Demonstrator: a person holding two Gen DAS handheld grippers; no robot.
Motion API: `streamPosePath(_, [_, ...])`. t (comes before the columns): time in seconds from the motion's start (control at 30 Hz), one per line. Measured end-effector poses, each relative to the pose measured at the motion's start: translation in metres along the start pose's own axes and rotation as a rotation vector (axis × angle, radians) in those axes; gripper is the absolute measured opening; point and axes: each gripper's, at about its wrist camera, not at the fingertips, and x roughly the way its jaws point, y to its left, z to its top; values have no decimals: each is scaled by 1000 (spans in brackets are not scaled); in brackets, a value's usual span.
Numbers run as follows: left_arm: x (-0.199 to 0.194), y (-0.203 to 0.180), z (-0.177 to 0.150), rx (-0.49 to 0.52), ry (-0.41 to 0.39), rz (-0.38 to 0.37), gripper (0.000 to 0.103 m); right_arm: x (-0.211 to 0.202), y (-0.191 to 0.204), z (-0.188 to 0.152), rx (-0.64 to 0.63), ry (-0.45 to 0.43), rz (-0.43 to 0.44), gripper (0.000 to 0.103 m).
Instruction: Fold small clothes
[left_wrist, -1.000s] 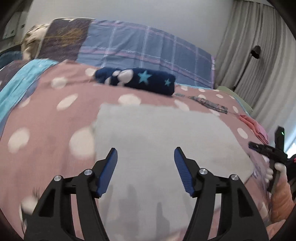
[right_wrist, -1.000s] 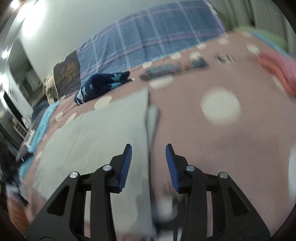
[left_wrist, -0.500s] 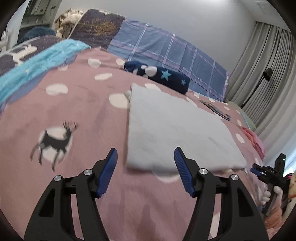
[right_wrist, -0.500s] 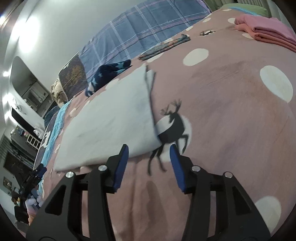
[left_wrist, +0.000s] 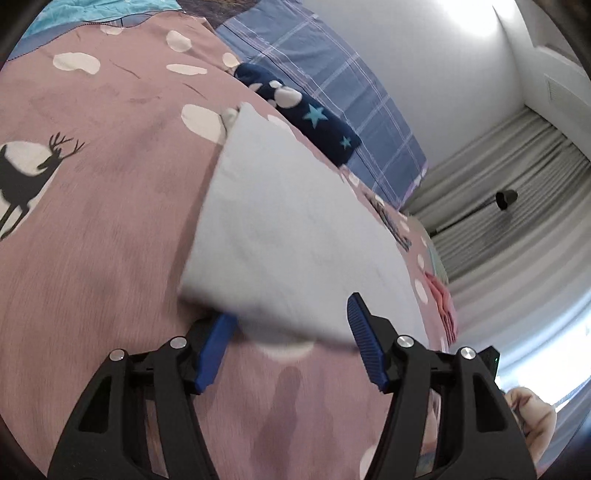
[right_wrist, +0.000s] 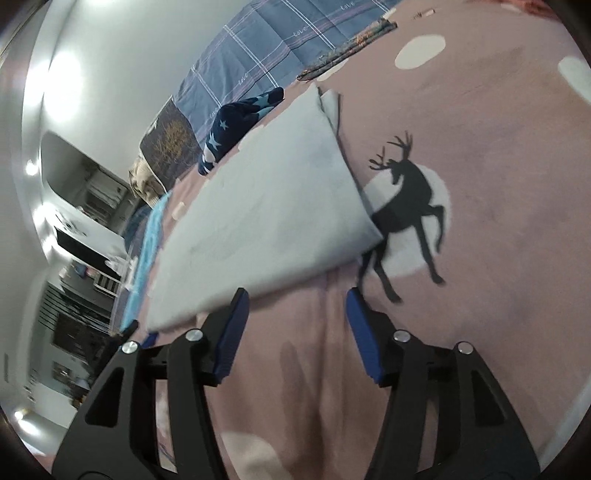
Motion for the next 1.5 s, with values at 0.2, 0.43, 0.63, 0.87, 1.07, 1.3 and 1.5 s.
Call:
streamPosePath(0.2, [14, 14, 15, -103, 5, 9, 12, 16, -7, 18, 114, -49, 3, 51])
streamPosePath(0.43, [-4, -6, 29, -26, -65, -38, 1, 15, -1, 35, 120, -146, -4, 2])
streamPosePath(0.63, [-38, -53, 24, 109, -52, -27, 2, -48, 41, 41, -25, -261, -34, 2])
streamPosePath(0.87, [-20, -14, -37, 73, 88, 91, 2, -28, -25, -3, 95, -82, -186, 2])
streamPosePath(1.07, [-29, -18, -33, 127, 70, 130, 10, -41, -15, 2, 8, -116, -313, 35])
streamPosePath(1.3, [-45, -13, -24, 139, 4, 209, 26, -68, 16, -8, -203, -302, -605, 77])
streamPosePath(1.5, [-60, 6, -15, 114, -50, 282, 36, -46, 76, -23, -440, -370, -592, 78])
